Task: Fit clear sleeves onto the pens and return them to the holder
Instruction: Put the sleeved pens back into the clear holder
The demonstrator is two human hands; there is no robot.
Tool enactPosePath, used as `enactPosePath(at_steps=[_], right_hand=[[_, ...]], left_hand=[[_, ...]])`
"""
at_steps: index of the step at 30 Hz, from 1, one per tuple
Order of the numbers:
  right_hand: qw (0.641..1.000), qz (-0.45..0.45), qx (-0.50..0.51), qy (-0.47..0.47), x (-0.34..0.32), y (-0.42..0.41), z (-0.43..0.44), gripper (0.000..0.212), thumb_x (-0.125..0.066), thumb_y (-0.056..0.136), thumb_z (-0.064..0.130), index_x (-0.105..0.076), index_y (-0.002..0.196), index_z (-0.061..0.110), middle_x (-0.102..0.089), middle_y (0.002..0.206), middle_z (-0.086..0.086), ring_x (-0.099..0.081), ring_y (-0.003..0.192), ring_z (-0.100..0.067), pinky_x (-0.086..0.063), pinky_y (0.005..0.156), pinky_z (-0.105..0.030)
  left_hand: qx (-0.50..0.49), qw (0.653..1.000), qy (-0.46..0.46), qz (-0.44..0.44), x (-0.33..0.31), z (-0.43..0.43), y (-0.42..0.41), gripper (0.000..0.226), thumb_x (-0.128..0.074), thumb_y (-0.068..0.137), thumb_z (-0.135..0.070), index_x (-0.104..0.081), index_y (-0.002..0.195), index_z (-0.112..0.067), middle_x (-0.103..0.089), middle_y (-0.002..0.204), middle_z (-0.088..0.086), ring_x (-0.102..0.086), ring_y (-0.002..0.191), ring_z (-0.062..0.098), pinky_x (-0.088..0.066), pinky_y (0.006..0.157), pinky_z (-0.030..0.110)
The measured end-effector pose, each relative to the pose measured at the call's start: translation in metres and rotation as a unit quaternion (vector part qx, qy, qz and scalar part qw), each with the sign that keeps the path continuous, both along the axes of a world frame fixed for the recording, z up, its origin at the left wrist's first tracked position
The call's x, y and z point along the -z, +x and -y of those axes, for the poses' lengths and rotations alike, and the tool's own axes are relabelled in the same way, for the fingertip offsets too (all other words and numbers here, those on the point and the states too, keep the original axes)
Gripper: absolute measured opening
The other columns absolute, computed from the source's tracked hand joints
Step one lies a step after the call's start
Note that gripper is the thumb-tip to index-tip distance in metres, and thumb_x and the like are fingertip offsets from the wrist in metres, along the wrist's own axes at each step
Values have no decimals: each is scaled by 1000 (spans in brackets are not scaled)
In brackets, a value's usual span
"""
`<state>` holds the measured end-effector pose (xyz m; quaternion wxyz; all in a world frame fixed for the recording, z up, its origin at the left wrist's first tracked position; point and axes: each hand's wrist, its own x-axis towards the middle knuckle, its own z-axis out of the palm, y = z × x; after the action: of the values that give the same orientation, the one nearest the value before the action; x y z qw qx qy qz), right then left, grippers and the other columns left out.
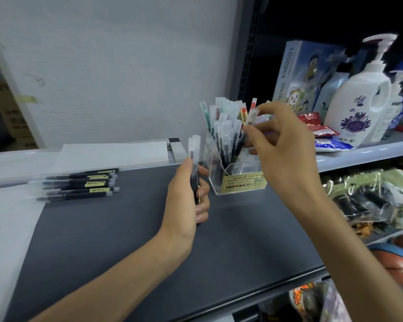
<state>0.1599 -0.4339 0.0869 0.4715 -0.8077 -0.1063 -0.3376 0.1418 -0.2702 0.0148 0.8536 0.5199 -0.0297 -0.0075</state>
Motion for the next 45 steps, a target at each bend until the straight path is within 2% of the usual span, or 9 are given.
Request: enactPosePath(at_steps=[6, 11, 13, 19, 29, 33, 40, 42, 45], right_hand=[[999, -37, 27, -27, 13, 9, -2, 28, -79, 93, 20, -65, 115, 28, -76, 86, 10, -73, 80, -6, -61, 82, -43], [998, -21, 46, -34, 18, 12, -3, 17, -85, 86, 18, -69, 93, 21, -74, 81, 10, -71, 78, -6, -60, 78, -40], [998, -14, 49, -47, 18, 12, -3, 15, -85, 86, 18, -71, 90, 21, -72, 81, 11, -70, 78, -8, -61, 76, -38], [999, -14, 46, -19, 16, 12, -5, 22, -83, 88, 18, -70, 105, 22, -74, 84, 11, -72, 79, -6, -61, 79, -36], [997, -1, 55, -44, 7, 11, -7, 26, -82, 88, 17, -72, 111, 26, -73, 79, 15, -71, 74, -8, -61, 78, -41], [996, -6, 55, -69, 12, 10, -7, 28, -85, 86, 19, -65, 104, 25, -74, 78, 14, -71, 75, -7, -60, 77, -43], [991, -29, 51, -118, 8, 2, 6, 19, -82, 85, 10, -75, 94, 25, -74, 82, 15, -68, 76, -3, -59, 78, -33], [991, -42, 36, -123, 4, -2, 8, 21, -86, 82, 14, -73, 91, 27, -73, 80, 15, -69, 75, -2, -61, 76, -33], [990, -62, 30, -123, 1, -5, 5, 25, -94, 75, 31, -70, 82, 27, -71, 75, 14, -68, 70, -5, -61, 72, -36]], left_hand=[[9, 1000, 3, 1, 2, 0, 2, 41, -40, 107, -50, -56, 89, -17, -39, 60, -5, -20, 42, 10, -13, 42, 23], [9, 1000, 6, 3, 2, 1, 2, 41, -40, 107, -50, -57, 89, -17, -39, 60, -4, -20, 41, 11, -13, 43, 24], [11, 1000, 8, 3, 2, 1, 2, 42, -41, 107, -50, -57, 91, -16, -39, 60, -4, -21, 41, 11, -13, 43, 24], [15, 1000, 12, 11, 2, 1, 2, 41, -40, 107, -49, -58, 92, -15, -40, 60, -3, -21, 42, 11, -14, 43, 24], [13, 999, 25, 21, 3, 1, 2, 42, -39, 108, -50, -59, 95, -15, -40, 59, -4, -22, 42, 10, -17, 40, 20], [12, 999, 24, 20, 3, 1, 2, 42, -39, 108, -49, -59, 95, -14, -40, 59, -4, -21, 42, 10, -16, 41, 21], [13, 999, 28, 23, 3, 1, 1, 43, -39, 108, -51, -59, 96, -14, -40, 60, -4, -23, 42, 10, -20, 39, 20], [11, 999, 28, 24, 3, 2, 1, 42, -39, 108, -49, -59, 95, -14, -40, 59, -5, -23, 41, 10, -20, 38, 19], [9, 999, 30, 29, 3, 2, 2, 41, -38, 108, -48, -58, 95, -14, -40, 59, -4, -23, 41, 10, -21, 38, 19]])
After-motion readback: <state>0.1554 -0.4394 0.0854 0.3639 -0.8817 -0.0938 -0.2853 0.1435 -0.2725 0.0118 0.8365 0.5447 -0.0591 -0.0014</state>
